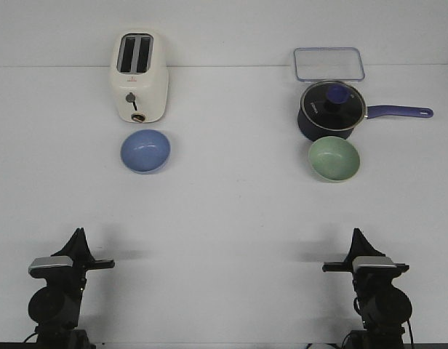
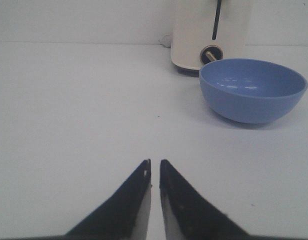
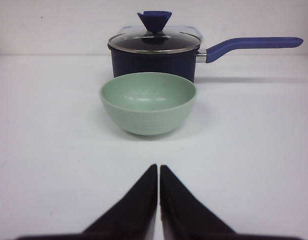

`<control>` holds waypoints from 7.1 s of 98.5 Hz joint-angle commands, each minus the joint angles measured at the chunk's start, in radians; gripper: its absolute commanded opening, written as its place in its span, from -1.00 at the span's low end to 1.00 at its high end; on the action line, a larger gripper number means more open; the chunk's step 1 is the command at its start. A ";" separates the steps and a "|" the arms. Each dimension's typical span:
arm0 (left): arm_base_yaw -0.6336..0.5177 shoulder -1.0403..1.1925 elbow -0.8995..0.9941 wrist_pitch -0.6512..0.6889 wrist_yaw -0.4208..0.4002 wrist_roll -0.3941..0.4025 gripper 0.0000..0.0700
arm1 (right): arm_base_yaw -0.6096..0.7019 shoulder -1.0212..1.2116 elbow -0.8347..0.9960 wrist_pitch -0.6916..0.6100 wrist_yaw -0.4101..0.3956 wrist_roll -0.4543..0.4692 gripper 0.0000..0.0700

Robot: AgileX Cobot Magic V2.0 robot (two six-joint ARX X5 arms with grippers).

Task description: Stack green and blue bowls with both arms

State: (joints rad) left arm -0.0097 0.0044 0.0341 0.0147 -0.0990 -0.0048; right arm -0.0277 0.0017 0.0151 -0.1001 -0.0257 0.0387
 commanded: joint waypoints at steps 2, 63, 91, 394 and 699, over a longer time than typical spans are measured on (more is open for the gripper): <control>-0.001 -0.001 -0.020 0.014 0.003 0.015 -0.96 | 0.000 -0.001 -0.002 0.011 -0.001 -0.003 -0.96; -0.001 -0.001 -0.020 0.014 0.003 0.015 -0.96 | 0.000 -0.001 -0.002 0.011 -0.001 -0.003 -0.96; -0.001 -0.001 -0.020 0.014 0.003 0.015 -0.96 | 0.000 -0.001 -0.002 0.011 -0.020 0.094 -0.97; -0.001 -0.001 -0.020 0.022 0.003 0.007 -0.96 | 0.710 1.154 0.622 -0.243 -0.045 0.331 -0.08; -0.893 1.429 0.990 -0.243 0.157 -0.429 0.19 | 0.745 0.595 0.620 -0.350 0.269 0.241 -0.03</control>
State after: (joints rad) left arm -0.8928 1.4445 1.0088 -0.2325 0.0582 -0.4362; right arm 0.7071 0.5915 0.6319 -0.4599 0.2398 0.2871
